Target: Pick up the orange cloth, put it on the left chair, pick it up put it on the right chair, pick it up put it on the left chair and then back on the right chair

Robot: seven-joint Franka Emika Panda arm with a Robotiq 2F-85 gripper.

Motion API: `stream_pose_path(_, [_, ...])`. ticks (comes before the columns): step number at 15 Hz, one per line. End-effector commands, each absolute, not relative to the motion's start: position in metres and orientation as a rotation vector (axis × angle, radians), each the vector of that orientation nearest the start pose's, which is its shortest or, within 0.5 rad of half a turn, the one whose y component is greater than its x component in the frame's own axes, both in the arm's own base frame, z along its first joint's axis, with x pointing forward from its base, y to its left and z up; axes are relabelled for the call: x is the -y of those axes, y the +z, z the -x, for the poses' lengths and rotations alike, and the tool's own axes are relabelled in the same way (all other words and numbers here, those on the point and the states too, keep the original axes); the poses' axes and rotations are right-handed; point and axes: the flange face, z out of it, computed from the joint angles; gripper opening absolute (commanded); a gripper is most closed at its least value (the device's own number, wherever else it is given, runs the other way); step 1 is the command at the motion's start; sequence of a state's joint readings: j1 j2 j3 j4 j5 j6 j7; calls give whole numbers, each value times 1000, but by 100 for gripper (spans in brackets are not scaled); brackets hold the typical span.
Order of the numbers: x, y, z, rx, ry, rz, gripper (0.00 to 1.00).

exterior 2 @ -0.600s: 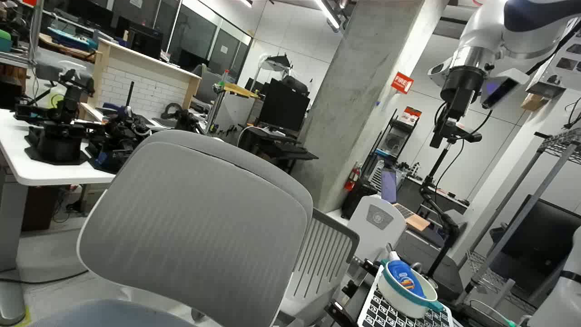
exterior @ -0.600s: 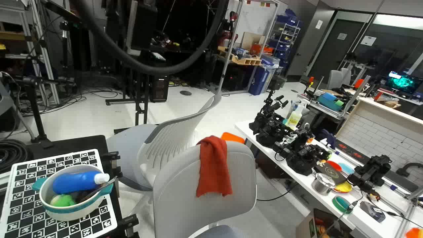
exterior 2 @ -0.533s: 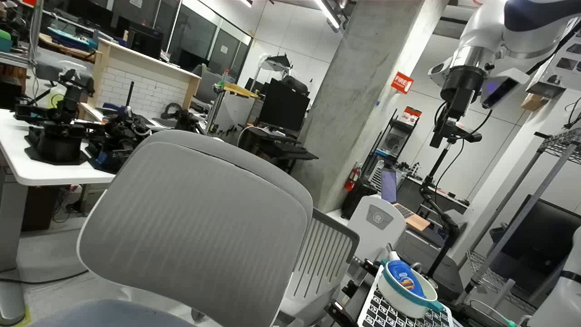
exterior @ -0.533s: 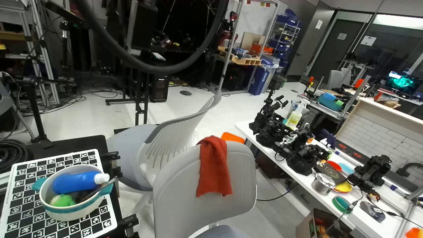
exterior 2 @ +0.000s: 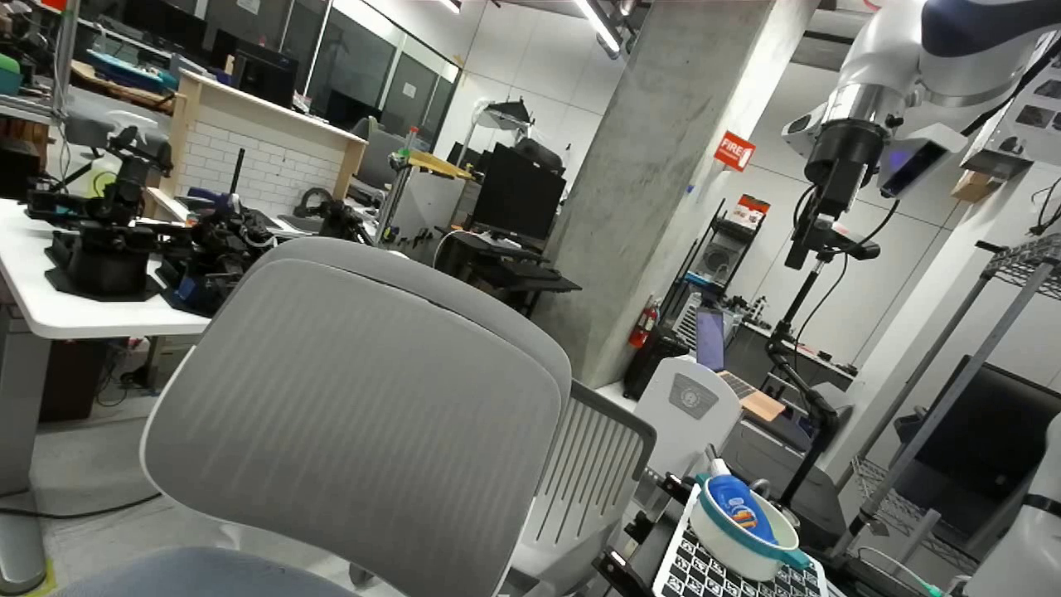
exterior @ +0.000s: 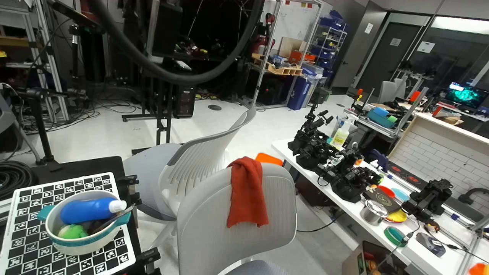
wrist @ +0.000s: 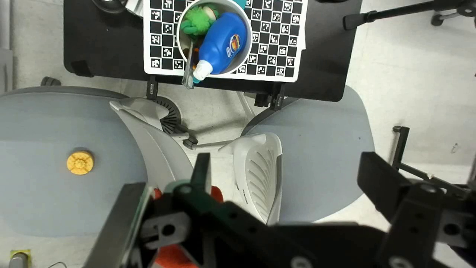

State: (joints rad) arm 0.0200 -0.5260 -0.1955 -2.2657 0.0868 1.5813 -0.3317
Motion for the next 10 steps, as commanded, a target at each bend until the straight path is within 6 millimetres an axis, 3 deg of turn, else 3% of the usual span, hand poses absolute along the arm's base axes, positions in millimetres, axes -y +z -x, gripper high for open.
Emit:
stream_pose_path(1, [68,543,-371,265,175,2906,100])
stream_pose_path(6, [66,542,-374,262,170,2910,100])
stream_pose_path(10, [60,533,-405,136,10,2947,100])
